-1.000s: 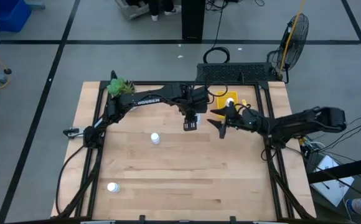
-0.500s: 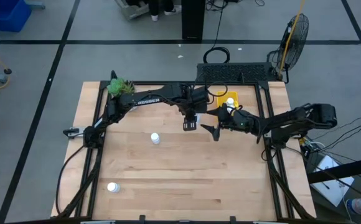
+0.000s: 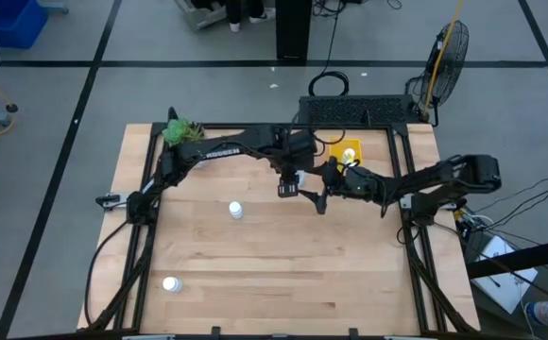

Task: Pick and place pill bottles into a basket
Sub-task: Put the top white medicine bottle into the yellow bin

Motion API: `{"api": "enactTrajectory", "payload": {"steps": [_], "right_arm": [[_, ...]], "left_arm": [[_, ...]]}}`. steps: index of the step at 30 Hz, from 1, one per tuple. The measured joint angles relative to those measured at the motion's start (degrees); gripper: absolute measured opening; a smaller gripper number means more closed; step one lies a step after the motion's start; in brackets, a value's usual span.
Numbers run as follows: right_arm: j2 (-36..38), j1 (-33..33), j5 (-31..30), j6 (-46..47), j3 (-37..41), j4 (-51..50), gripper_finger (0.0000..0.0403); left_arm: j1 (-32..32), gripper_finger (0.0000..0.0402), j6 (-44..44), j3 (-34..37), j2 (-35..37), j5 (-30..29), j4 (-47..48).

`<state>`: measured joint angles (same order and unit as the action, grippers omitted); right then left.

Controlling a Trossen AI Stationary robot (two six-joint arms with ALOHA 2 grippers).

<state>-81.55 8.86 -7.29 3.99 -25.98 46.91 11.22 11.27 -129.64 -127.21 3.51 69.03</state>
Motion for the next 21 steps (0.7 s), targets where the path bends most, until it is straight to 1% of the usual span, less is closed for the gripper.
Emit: {"api": "enactTrajectory", "payload": {"steps": [7, 10, 21], "right_arm": [[-2.6, 0.0, 0.0, 0.0, -0.1, 3.6, 0.0345], [-2.7, 0.0, 0.0, 0.0, -0.9, 3.4, 0.0345], [-2.7, 0.0, 0.0, 0.0, -1.9, 2.6, 0.0345]], "left_arm": [[0.0, 0.0157, -0.9, 0.0, 1.8, 0.1, -0.1], [-0.1, 0.0157, -1.0, 0.0, 1.9, 1.1, -0.1], [-0.3, 0.0157, -1.1, 0.0, 2.0, 1.1, 0.4]]}}
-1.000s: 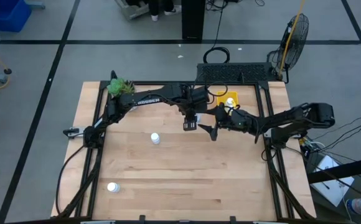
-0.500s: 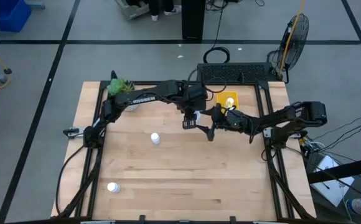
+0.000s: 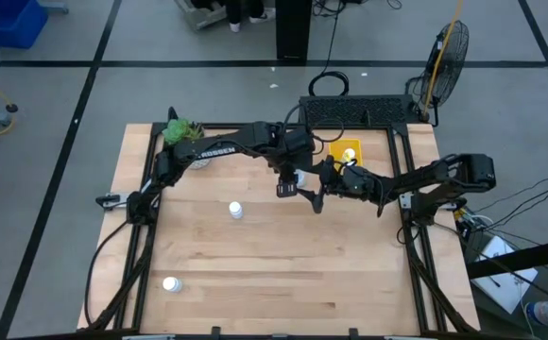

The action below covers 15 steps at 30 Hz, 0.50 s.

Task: Pick and place pill bottles into a basket
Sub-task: Put the top white medicine bottle into the yellow bin

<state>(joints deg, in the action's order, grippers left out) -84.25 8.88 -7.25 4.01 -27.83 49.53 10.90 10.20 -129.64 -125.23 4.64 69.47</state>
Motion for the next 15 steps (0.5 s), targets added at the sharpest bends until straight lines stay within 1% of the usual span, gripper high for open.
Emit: {"api": "enactTrajectory", "payload": {"steps": [4, 7, 12, 15], "right_arm": [[0.0, 0.0, 0.1, 0.0, 0.0, 0.0, 0.0343], [0.0, 0.0, 1.6, -0.1, 0.0, 0.0, 0.0331], [0.0, 0.0, 1.6, -0.2, 0.0, 0.3, 0.0303], [0.0, 0.0, 1.6, -0.2, 0.0, 1.1, 0.0274]], "left_arm": [[0.0, 0.0157, 0.0, 0.0, 0.0, 0.0, 0.0], [0.0, 0.0157, -0.2, 0.0, 0.0, 0.1, 0.0], [0.0, 0.0157, -0.2, 0.0, 0.0, 0.3, 0.0], [0.0, 0.0157, -0.2, 0.0, 0.0, 0.4, -0.1]]}}
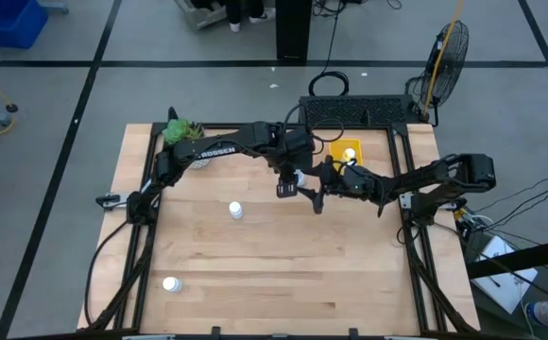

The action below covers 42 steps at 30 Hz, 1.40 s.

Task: Pick and place pill bottles into a basket
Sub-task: Put the top white medicine bottle into the yellow bin

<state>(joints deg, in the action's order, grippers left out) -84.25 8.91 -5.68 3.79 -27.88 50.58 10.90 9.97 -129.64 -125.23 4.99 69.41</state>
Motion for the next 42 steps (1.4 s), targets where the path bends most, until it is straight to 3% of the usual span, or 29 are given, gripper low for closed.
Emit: {"api": "enactTrajectory", "payload": {"steps": [7, 9, 13, 19, 23, 42], "right_arm": [[0.0, 0.1, 1.5, -0.7, 0.0, 2.8, 0.0163], [0.0, 0.5, 3.6, -0.7, 0.0, 2.9, 0.0151], [0.0, 0.5, 3.5, -0.2, 0.0, 2.9, 0.0155], [0.0, 0.5, 2.9, 2.3, -1.2, 2.2, 0.0252], [0.1, 0.5, 2.9, 2.4, -3.5, 0.0, 0.0286], [0.0, 0.3, 2.6, 0.0, -5.2, -7.2, 0.0256]], "left_arm": [[0.0, 0.0157, -0.3, 0.0, 0.0, 0.6, 0.1], [0.0, 0.0157, -0.8, 0.0, 0.0, 0.3, 0.2], [0.0, 0.0157, -1.0, 0.0, 0.0, 0.7, 0.2], [0.0, 0.0157, -0.6, 0.0, 0.1, 1.5, -0.3], [0.0, 0.0157, -0.6, 0.0, 0.1, 1.4, -0.4], [0.0, 0.0157, -0.6, 0.0, 0.1, 0.5, 1.5]]}}
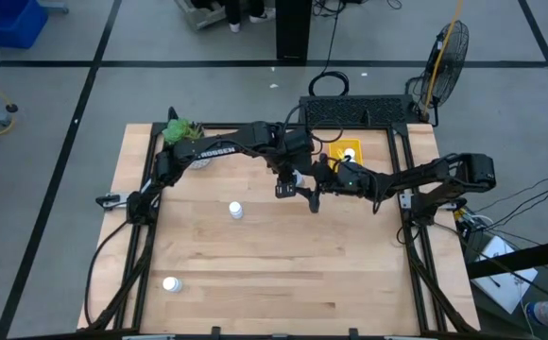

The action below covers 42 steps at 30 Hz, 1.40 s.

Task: Pick and place pill bottles into a basket
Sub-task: Put the top white medicine bottle into the yellow bin

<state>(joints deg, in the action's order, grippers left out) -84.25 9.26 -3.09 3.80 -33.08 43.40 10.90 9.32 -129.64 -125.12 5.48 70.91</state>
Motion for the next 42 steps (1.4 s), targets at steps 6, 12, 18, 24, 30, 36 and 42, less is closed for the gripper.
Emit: {"api": "enactTrajectory", "payload": {"steps": [6, 12, 18, 24, 30, 36, 42], "right_arm": [[0.0, 0.0, 0.0, 0.0, 0.0, 0.5, 0.0251], [0.0, 0.0, 0.0, -0.2, 0.0, 0.5, 0.0238], [0.0, 0.0, 0.8, -3.2, 0.0, 0.5, 0.0149], [0.0, 0.1, 1.4, -5.6, 0.0, 0.7, 0.0149], [0.1, 0.6, 2.0, -7.1, 0.6, 0.0, 0.0149], [0.5, 3.6, 1.7, -4.9, 4.3, 2.3, 0.0149], [4.9, 7.5, 0.2, -2.6, 10.4, 6.1, 0.0149]], "left_arm": [[0.0, 0.0157, 0.0, 0.0, 0.0, 0.0, 0.0], [0.0, 0.0157, -0.1, 0.0, 0.0, 0.0, 0.0], [0.0, 0.0157, -0.3, 0.0, -0.1, -0.2, 0.1], [-0.4, 0.0157, -0.7, 0.0, -0.1, -1.8, -0.2], [-1.4, 0.0241, -0.8, 0.0, 0.0, -2.5, -1.8], [-1.7, 0.0381, -2.4, 0.0, 1.0, -2.3, -3.8], [-1.7, 0.0361, -0.2, 0.0, 1.5, -1.1, -4.5]]}}
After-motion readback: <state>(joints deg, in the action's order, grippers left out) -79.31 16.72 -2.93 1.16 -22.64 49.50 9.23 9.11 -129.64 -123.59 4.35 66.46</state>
